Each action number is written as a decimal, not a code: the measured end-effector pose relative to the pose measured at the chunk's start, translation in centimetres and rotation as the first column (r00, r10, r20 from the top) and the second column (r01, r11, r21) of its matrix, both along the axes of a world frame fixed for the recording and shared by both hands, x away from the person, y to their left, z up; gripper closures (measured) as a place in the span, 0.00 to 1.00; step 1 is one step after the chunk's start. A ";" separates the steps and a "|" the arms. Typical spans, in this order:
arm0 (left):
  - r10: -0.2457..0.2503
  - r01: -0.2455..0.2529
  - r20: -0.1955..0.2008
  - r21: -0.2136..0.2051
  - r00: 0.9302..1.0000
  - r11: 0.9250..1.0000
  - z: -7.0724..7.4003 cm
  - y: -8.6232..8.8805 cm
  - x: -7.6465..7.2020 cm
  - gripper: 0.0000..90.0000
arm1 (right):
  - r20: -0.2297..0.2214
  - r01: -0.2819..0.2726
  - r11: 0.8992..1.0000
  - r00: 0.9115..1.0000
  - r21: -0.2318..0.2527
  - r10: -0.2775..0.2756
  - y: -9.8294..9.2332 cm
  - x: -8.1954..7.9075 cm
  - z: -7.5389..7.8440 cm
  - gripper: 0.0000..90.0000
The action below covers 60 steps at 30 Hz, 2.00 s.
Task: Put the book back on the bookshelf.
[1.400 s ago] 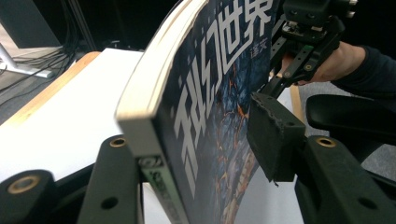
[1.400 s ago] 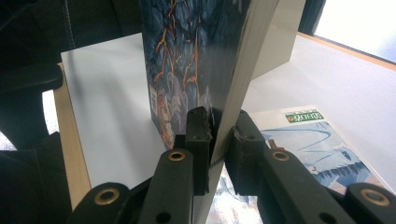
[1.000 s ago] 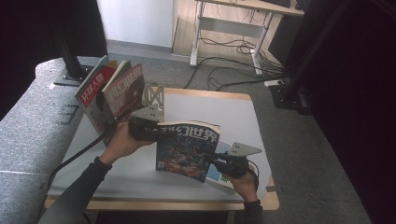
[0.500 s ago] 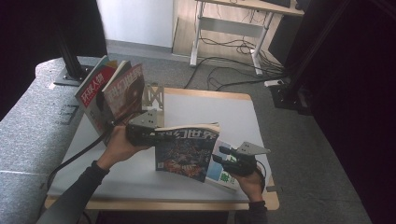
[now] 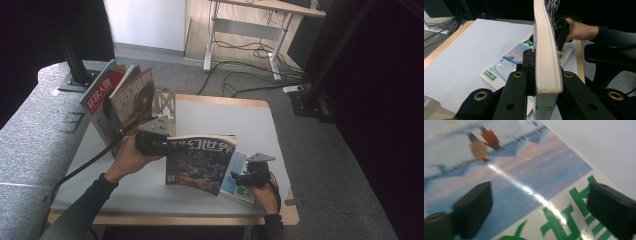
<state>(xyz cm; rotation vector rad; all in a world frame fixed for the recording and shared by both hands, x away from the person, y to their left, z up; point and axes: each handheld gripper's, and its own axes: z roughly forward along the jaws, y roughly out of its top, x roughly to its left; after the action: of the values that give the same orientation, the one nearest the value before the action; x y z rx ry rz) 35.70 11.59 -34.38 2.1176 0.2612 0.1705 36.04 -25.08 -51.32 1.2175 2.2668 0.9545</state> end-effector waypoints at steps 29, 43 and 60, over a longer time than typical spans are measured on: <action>0.250 -0.250 0.006 -0.035 0.968 0.968 4.8 5.5 0.1 0.92 | 0.078 0.023 0.996 0.996 0.088 -0.030 -0.2 -0.3 -1.7 0.00; 0.386 -0.385 -0.001 -0.055 0.923 0.921 5.2 8.6 1.0 0.92 | 0.082 0.019 0.996 0.996 0.091 -0.027 -0.3 -0.3 -1.8 0.00; 0.563 -0.562 -0.016 -0.093 0.826 0.822 5.5 12.6 1.7 0.92 | 0.087 0.020 0.995 0.996 0.096 -0.028 -0.3 -0.3 -1.8 0.00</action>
<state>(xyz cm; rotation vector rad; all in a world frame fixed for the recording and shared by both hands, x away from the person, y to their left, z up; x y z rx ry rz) 37.36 24.19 -28.87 1.8891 0.8748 0.5086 35.69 -25.40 -53.16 1.2141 2.1554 1.0961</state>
